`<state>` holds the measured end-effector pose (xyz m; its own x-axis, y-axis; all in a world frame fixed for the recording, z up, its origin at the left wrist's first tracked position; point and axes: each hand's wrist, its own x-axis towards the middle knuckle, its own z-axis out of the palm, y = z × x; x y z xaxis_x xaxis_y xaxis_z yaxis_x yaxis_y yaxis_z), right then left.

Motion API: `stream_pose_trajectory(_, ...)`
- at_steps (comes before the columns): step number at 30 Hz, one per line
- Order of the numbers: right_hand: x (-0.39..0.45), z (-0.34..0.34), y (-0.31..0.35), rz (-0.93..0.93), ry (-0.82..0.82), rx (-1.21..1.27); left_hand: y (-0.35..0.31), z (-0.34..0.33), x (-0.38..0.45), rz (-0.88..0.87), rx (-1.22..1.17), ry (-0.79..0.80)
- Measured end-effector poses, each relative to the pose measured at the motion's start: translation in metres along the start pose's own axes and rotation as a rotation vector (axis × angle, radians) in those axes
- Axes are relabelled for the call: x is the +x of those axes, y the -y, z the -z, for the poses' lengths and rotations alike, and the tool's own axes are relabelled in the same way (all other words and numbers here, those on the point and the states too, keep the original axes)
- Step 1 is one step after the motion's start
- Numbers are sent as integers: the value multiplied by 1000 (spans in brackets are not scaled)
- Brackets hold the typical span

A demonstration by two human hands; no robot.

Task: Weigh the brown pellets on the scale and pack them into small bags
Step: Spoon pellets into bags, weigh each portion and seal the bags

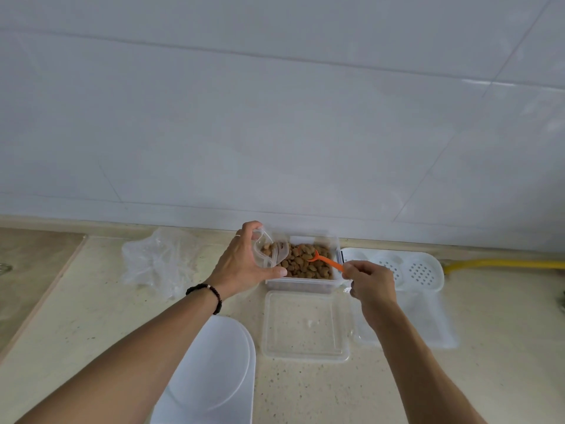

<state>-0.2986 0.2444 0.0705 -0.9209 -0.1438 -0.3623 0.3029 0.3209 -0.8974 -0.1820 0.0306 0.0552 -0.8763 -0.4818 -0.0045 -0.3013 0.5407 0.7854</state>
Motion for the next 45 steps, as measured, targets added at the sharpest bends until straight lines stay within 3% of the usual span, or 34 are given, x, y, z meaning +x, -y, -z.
stream_pose_trajectory(8,-17,11,35,200,48,-8,-7,-12,11,42,48,71)
stream_pose_trajectory(12,-31,-9,48,489,57,-339,-10,-15,13,48,33,93)
stream_pose_trajectory(16,-39,-20,46,944,82,-587,-7,-14,13,45,6,94)
stream_pose_trajectory(19,-36,-17,47,1018,70,-591,-7,-14,13,35,-8,91)
stream_pose_trajectory(22,-34,-13,50,971,-6,-507,-7,-14,13,30,-8,79)
stream_pose_trajectory(28,-16,-7,35,553,-95,-413,-3,-10,9,6,22,36)
stream_pose_trajectory(32,2,-14,3,500,-78,-632,-4,-4,1,-62,-19,-14)
stream_pose_trajectory(36,5,-32,-13,520,41,-701,-1,0,-2,-44,-50,0)
stream_pose_trajectory(39,6,-39,-10,398,94,-635,3,3,-2,-28,-25,11)
stream_pose_trajectory(45,10,-24,-9,77,10,-261,2,11,0,-39,2,-77)
